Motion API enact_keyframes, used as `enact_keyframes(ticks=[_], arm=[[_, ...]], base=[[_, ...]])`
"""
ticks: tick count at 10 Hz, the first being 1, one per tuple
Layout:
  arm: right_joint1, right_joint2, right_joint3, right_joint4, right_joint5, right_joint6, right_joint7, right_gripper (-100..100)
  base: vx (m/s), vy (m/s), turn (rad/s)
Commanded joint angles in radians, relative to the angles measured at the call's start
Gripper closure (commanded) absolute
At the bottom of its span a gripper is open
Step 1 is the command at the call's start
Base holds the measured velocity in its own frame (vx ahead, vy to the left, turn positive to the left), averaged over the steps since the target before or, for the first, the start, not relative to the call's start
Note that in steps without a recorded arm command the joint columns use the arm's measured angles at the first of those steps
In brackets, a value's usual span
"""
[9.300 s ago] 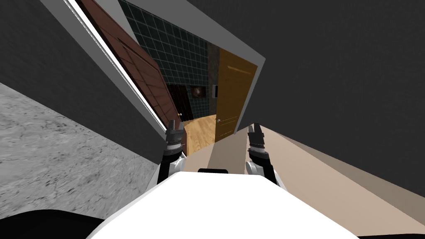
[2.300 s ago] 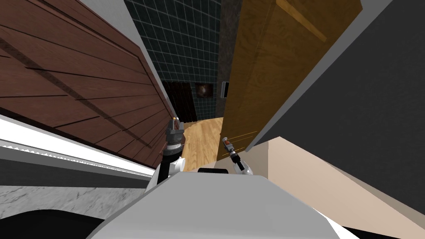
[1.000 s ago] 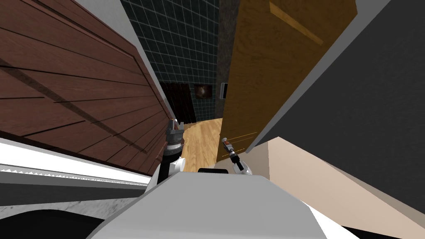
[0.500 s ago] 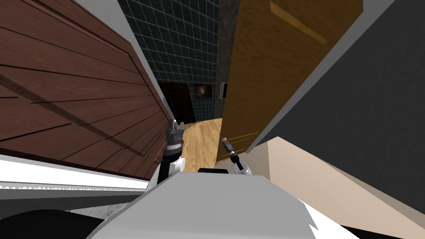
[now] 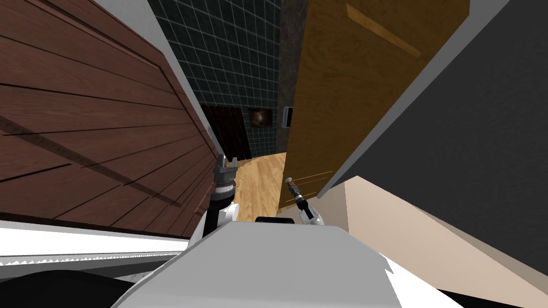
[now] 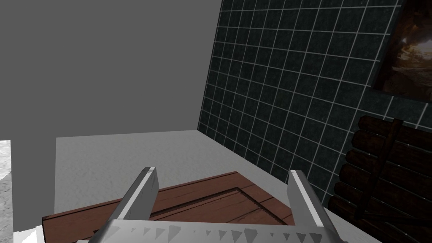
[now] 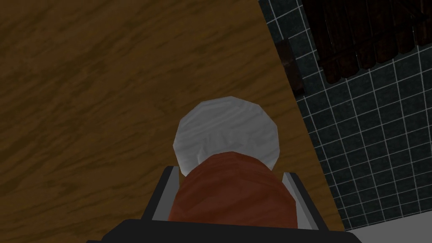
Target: Push the door open
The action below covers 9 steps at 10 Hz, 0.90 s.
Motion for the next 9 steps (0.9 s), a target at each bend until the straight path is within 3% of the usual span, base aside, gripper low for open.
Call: enact_keyframes(ticks=[1,4,9], arm=[[-0.005,-0.007,0.003,-0.009,-0.020,0.005,-0.050,100],[-0.008,-0.008,0.009,-0.006,-0.031,0.005,-0.106,100],[-0.019,-0.009,0.039,0.007,-0.082,0.004,-0.252,100]], base=[[0.046,0.031,-0.069],[0.045,0.016,-0.023],[0.048,0.023,-0.048]])
